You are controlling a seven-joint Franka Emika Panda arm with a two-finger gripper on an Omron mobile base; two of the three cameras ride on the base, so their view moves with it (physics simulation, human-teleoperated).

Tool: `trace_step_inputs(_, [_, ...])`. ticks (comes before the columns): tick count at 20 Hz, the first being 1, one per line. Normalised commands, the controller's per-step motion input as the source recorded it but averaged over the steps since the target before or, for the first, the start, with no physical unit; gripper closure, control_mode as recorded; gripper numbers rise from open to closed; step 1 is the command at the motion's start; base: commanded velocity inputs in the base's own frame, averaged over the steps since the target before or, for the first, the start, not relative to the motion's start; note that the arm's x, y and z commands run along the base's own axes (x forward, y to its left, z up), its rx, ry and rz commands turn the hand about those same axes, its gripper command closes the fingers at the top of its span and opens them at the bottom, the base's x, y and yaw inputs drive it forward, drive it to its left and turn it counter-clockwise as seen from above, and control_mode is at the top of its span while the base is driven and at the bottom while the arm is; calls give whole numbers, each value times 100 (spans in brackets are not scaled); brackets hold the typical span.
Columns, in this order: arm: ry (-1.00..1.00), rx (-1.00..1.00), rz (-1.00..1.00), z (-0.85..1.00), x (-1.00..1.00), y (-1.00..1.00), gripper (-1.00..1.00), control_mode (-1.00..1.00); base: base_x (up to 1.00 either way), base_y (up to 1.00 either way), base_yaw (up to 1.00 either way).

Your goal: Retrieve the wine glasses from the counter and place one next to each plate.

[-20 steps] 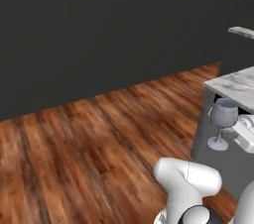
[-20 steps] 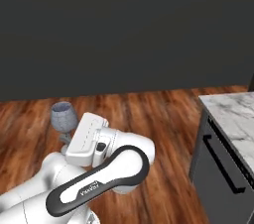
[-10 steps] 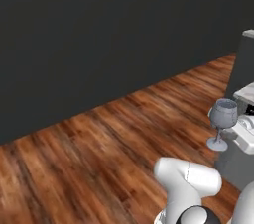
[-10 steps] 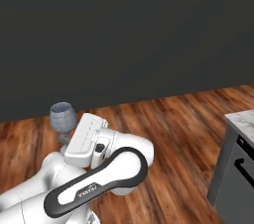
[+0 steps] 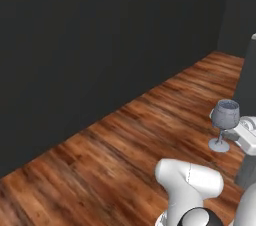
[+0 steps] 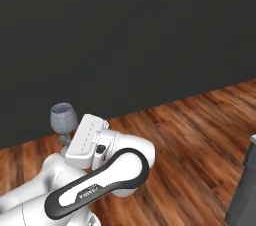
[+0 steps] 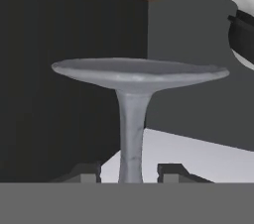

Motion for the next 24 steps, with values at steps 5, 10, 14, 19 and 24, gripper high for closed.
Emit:
trace_step_inputs(5, [0,0,0,0,0,0,100,100,100,90,-40])
trace_step_inputs(10, [0,0,0,0,0,0,100,100,100,89,-42])
trace_step_inputs(14, [0,0,0,0,0,0,100,100,100,90,-42])
trace_step_inputs(19, [0,0,0,0,0,0,100,100,100,90,-39])
trace_step_inputs(24, [0,0,0,0,0,0,100,100,100,88,-37])
